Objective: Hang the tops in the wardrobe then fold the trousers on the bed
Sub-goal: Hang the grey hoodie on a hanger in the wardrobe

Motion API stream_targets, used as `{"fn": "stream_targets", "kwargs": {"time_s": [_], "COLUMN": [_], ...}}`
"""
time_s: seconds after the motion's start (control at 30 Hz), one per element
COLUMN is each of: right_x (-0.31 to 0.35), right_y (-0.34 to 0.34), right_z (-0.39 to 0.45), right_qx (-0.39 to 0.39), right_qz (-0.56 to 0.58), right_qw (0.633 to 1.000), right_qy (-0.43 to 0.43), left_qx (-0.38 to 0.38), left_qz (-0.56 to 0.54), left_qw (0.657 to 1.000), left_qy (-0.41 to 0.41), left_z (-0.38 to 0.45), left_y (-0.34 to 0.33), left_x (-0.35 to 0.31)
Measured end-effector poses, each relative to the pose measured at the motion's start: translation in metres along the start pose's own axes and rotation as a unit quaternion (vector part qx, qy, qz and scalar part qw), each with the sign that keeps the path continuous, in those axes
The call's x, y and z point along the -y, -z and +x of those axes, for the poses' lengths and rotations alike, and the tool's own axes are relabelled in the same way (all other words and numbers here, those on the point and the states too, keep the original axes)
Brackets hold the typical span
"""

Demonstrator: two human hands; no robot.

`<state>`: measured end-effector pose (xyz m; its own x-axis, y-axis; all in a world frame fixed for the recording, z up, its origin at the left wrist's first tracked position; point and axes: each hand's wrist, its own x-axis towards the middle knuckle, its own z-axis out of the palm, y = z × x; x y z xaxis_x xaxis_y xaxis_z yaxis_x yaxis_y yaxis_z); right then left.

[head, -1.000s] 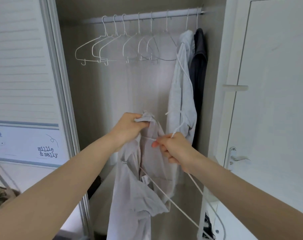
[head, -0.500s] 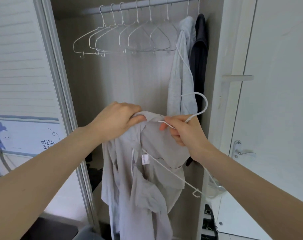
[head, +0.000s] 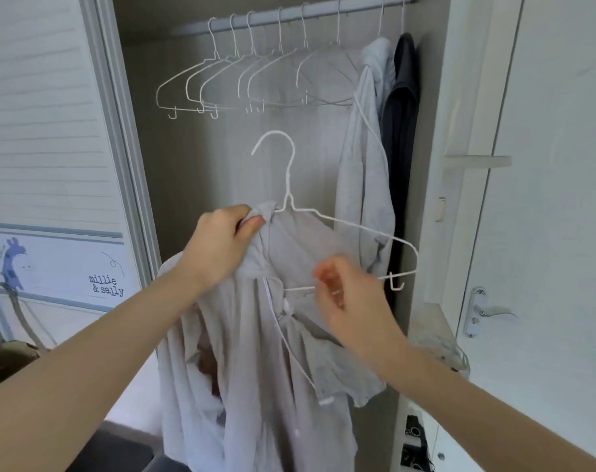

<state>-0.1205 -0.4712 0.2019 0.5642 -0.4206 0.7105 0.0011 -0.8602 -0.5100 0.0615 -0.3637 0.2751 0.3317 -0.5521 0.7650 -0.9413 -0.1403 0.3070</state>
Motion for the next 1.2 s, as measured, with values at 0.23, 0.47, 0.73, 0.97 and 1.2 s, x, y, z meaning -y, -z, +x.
{"fn": "stream_targets", "kwargs": {"time_s": [0.23, 0.47, 0.73, 0.97, 1.2], "right_x": [-0.005, -0.033, -0.074, -0.055, 0.022], "right_y": [-0.050, -0.038, 0.014, 0.039, 0.025], "right_z": [-0.017, -0.012, 0.032, 0.061, 0.094], "right_qx": [0.283, 0.475, 0.334, 0.234, 0.180], "right_qz": [0.045, -0.012, -0.187, -0.231, -0.051], "right_qw": [0.953, 0.868, 0.923, 0.943, 0.976], "right_qy": [-0.101, -0.143, -0.029, 0.057, 0.107], "left_qx": [-0.071, -0.088, -0.027, 0.063, 0.098], "left_qz": [-0.084, -0.175, 0.014, 0.126, 0.125], "left_qw": [0.992, 0.972, 0.997, 0.989, 0.983], "left_qy": [0.056, 0.128, 0.074, -0.034, -0.090], "left_z": [0.005, -0.001, -0.028, -0.039, -0.039], "left_y": [0.016, 0.045, 0.072, 0.064, 0.023], "left_x": [-0.002, 0.028, 0.078, 0.086, 0.057]}}
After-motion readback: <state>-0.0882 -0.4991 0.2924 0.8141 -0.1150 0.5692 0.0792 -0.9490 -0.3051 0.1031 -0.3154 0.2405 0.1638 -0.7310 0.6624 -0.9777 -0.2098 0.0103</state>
